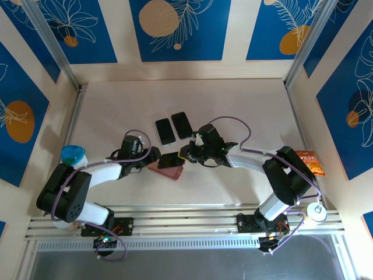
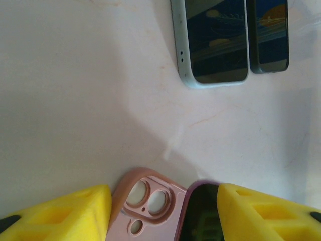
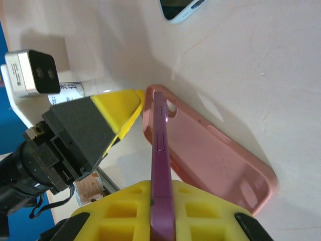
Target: Put the phone into the phone case
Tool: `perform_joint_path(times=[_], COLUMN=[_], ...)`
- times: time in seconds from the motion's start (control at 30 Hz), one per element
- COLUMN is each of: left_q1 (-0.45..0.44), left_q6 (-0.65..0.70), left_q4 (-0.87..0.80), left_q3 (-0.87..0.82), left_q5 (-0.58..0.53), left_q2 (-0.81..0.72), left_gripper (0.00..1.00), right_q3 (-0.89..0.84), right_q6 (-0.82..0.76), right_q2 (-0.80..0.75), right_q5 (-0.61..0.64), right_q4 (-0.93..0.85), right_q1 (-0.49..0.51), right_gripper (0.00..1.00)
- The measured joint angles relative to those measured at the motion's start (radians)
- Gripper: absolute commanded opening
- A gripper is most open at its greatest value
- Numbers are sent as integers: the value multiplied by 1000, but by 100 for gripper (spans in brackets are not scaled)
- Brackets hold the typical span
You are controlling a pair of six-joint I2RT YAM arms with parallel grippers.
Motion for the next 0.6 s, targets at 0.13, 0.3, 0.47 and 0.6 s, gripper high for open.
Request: perform_joint_path(times=[0.13, 0.3, 0.47, 0.6], left_q1=[0, -4, -18, -30], left_q6=[-19, -34, -70, -81], left_q4=[-26, -60, -61, -81], left_q3=[-27, -35, -88, -107], left_q5=[4, 3, 3, 3], left_q2=[-66, -137, -176, -203], left_gripper=[58, 59, 59, 59], right_q3=[0, 5, 19, 38], right_q6=[-5, -24, -39, -65], right_q2=[0, 21, 65, 65], right_q5=[-27, -62, -114, -126], right_q4=[-1, -11, -24, -55], right_q1=[-12, -21, -42, -54], right_gripper=[0, 0, 0, 0])
